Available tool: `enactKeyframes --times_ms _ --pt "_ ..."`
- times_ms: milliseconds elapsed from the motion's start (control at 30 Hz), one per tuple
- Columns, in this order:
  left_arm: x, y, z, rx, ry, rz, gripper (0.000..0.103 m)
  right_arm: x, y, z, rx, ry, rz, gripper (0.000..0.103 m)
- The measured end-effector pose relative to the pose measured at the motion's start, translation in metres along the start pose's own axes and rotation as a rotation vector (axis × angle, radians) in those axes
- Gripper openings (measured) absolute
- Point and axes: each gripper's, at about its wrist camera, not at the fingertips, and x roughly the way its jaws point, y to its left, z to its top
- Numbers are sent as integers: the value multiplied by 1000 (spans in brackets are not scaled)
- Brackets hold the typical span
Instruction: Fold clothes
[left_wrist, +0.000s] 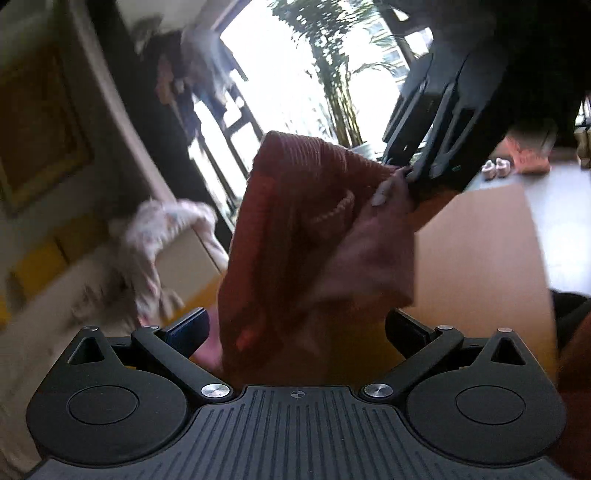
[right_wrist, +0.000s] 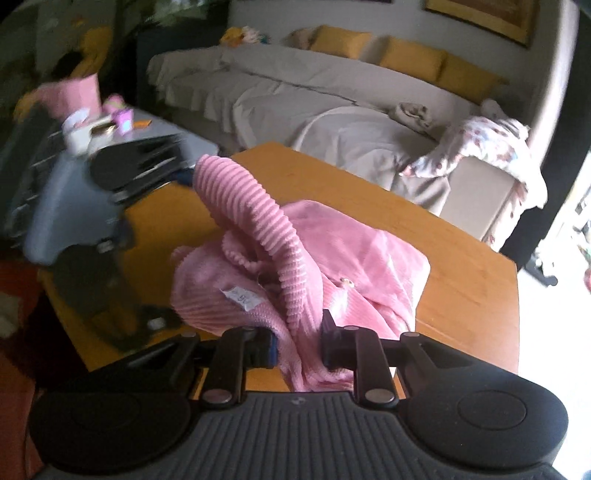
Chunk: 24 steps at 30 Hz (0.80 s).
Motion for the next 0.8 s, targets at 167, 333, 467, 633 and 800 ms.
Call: enactKeyframes --times_ms 167,333,467,633,800 --pt "15 -1 4 16 -29 -136 103 -19 4 5 -64 37 30 20" --pt "15 -11 6 -33 -53 -330 100 -28 -1 19 -113 66 66 20" --pt "27 16 0 -255 -33 -502 88 -8 -23 40 -130 101 126 22" --pt "48 64 -21 -548 14 -535 87 63 -67 58 -70 85 172 47" --pt "57 85 -38 -661 84 -410 87 128 -95 49 54 80 142 83"
